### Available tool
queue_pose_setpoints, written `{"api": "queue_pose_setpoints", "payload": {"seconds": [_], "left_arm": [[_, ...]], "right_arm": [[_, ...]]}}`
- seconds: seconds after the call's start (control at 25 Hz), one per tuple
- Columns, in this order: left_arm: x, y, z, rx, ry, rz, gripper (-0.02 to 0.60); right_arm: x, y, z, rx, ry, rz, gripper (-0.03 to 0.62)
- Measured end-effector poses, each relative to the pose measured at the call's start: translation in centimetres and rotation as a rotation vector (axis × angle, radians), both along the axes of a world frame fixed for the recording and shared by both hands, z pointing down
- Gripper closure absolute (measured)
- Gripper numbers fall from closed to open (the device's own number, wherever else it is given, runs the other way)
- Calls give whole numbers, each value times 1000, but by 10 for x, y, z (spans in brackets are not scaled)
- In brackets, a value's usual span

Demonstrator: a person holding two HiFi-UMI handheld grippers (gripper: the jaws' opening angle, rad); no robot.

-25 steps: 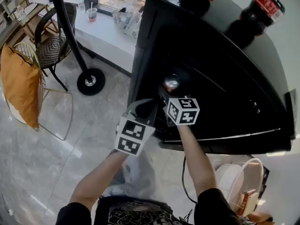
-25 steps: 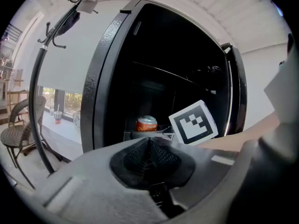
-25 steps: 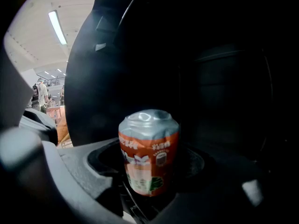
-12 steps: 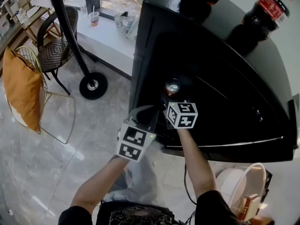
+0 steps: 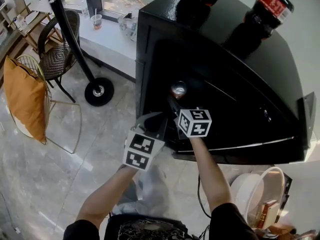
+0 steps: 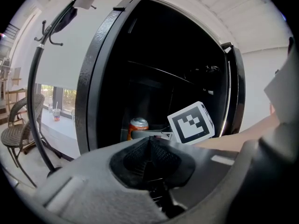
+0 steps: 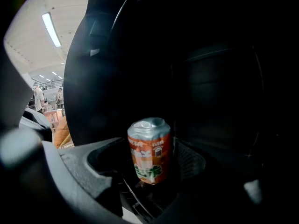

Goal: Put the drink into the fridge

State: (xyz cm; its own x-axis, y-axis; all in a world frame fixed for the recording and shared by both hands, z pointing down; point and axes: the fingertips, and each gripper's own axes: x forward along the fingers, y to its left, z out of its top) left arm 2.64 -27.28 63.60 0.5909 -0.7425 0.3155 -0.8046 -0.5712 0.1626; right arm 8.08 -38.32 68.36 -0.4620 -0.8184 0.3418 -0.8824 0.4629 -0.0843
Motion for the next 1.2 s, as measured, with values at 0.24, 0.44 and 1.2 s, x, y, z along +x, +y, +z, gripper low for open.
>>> {"api": "queue_pose_setpoints", "payload": {"seconds": [0.24, 0.44, 1.2], "left_arm": [[1, 9, -36, -10, 6, 3, 578], [-1, 17, -71, -33, 3, 1, 578], [-11, 56, -240, -2, -46, 27, 578]], "right_arm": [[3, 22, -33, -17, 8, 2, 255], [-4, 51, -70, -46, 3, -22, 267], [-25, 161, -268, -2, -17, -69, 465]]}}
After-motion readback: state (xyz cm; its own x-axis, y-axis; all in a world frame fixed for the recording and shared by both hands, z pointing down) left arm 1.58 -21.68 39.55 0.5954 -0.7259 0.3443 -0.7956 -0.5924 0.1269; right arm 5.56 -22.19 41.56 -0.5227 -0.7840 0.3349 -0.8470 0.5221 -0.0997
